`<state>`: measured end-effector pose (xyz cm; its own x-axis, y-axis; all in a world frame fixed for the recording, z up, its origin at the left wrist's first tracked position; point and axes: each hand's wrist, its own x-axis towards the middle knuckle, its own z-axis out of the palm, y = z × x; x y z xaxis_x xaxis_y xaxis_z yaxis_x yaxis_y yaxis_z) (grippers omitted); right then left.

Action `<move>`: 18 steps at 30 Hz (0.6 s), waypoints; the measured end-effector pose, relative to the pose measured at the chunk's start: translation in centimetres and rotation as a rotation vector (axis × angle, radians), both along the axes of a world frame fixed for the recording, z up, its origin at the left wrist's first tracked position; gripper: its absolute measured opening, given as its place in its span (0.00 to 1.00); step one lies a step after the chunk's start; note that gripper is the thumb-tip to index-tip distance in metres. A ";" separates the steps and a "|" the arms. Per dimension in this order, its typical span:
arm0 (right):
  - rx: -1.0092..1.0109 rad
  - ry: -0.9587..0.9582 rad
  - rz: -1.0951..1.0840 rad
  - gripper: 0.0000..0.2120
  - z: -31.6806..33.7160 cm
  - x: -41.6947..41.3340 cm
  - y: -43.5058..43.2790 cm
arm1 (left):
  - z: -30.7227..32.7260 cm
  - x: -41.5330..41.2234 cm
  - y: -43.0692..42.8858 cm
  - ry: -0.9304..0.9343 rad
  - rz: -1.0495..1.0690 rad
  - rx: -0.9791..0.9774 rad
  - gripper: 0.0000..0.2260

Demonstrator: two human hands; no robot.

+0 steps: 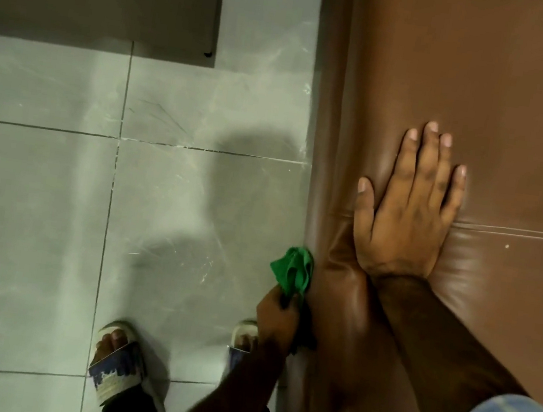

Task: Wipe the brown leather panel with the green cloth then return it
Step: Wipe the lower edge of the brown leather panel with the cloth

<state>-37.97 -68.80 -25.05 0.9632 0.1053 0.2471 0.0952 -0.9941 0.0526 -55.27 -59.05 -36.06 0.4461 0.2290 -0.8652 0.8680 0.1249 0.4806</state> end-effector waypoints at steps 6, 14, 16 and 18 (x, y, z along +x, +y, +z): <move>0.004 -0.025 0.000 0.35 -0.1 0.0 0.2 | -2.5 10.4 0.2 -0.072 -0.044 0.150 0.12; -0.002 -0.017 -0.010 0.35 0.1 0.0 0.3 | 2.1 -6.6 -1.2 -0.050 -0.018 -0.016 0.09; -0.009 -0.012 -0.010 0.35 0.2 0.0 0.3 | 0.6 -5.2 -0.7 0.042 -0.159 0.038 0.08; -0.017 -0.022 -0.009 0.35 0.2 0.0 0.2 | -1.3 -0.1 -0.2 0.062 -0.274 0.129 0.10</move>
